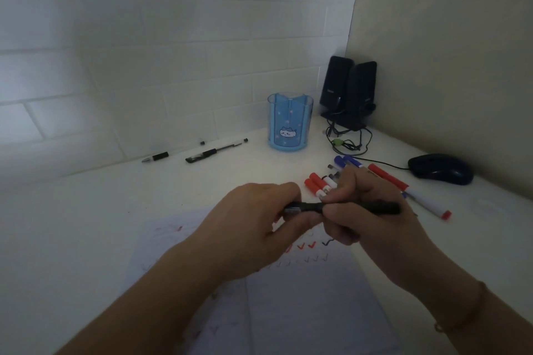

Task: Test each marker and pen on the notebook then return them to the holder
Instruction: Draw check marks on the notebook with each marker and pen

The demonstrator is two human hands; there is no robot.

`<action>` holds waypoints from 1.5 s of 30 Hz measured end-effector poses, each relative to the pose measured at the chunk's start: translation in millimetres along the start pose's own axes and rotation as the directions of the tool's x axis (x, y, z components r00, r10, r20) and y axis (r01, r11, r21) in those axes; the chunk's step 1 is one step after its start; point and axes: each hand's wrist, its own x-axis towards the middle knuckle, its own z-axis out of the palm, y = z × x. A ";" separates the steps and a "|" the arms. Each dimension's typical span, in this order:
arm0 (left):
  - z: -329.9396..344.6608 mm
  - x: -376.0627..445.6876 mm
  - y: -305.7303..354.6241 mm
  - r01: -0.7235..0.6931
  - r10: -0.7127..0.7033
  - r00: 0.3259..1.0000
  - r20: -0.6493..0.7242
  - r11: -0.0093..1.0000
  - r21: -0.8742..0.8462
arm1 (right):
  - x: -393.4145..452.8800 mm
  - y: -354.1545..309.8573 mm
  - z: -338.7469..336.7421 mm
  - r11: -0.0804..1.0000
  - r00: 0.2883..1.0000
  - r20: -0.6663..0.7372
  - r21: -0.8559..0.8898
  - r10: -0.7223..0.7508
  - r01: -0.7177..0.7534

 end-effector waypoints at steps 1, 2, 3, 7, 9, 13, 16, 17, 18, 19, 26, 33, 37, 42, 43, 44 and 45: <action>-1.3 -0.2 -1.9 0.028 -0.028 1.000 0.001 1.000 0.002 | 0.3 0.5 -1.9 1.000 1.000 -0.017 0.015 -0.007 0.008; -2.8 -0.4 -4.4 0.062 -0.062 0.998 0.001 0.998 0.011 | 0.7 0.4 -5.1 0.999 0.999 -0.042 0.044 -0.009 0.011; -4.6 -0.6 -6.8 0.097 -0.098 0.995 0.007 0.995 0.026 | 0.8 -0.1 -10.0 0.996 0.998 -0.064 0.084 -0.003 0.008; -4.1 -3.1 -22.4 0.157 -0.156 0.987 0.041 0.988 -0.007 | 2.1 -5.5 -33.0 0.990 0.990 -0.060 0.070 0.124 -0.120; -0.6 -4.3 -26.2 0.156 -0.157 0.983 0.099 0.988 0.012 | 4.0 -1.1 -37.0 0.952 0.974 -0.109 -0.214 0.198 -0.217; 6.9 -5.3 -25.3 0.135 -0.164 0.949 0.271 0.983 0.124 | 6.6 9.9 -30.9 0.793 0.960 -0.133 -0.543 0.246 -0.278; 8.4 -5.9 -24.0 0.126 -0.160 0.934 0.319 0.984 0.125 | 5.8 13.8 -27.7 0.735 0.958 -0.141 -0.616 0.250 -0.283; 8.1 -5.7 -23.7 0.123 -0.158 0.934 0.321 0.984 0.127 | 6.1 14.4 -26.9 0.723 0.959 -0.144 -0.633 0.242 -0.277; 8.0 -5.4 -23.5 0.122 -0.156 0.934 0.321 0.985 0.125 | 6.4 14.6 -26.3 0.714 0.960 -0.144 -0.644 0.239 -0.274; 8.0 -5.1 -22.9 0.119 -0.151 0.936 0.319 0.986 0.118 | 6.6 14.8 -26.2 0.712 0.961 -0.141 -0.647 0.240 -0.273; 9.9 -4.5 -23.1 0.119 -0.132 0.948 0.288 0.991 0.064 | 9.4 12.7 -27.4 0.744 0.965 -0.209 -0.617 0.158 -0.256; 8.7 -0.3 -16.8 0.175 -0.159 0.974 0.163 0.981 -0.087 | 5.1 2.4 -27.1 0.983 0.980 -0.088 -0.004 0.180 -0.181; 6.5 -0.3 -12.6 0.180 -0.161 0.978 0.129 0.972 -0.148 | 4.8 3.1 -27.3 0.986 0.982 -0.092 -0.017 0.166 -0.168; 7.1 -1.0 -10.3 0.124 -0.110 0.990 0.092 0.977 -0.172 | 4.0 0.7 -22.4 0.972 0.980 -0.048 -0.129 0.193 -0.198; 7.9 -1.2 -10.7 0.102 -0.088 0.993 0.083 0.980 -0.172 | 3.7 -0.2 -19.9 0.962 0.978 -0.023 -0.179 0.207 -0.208; 8.7 -1.6 -11.3 0.083 -0.070 0.994 0.079 0.982 -0.168 | 3.3 -0.7 -17.7 0.950 0.975 -0.007 -0.223 0.223 -0.219; 9.3 -1.8 -11.7 0.071 -0.059 0.995 0.074 0.984 -0.163 | 3.3 -1.3 -16.1 0.940 0.971 -0.003 -0.251 0.237 -0.230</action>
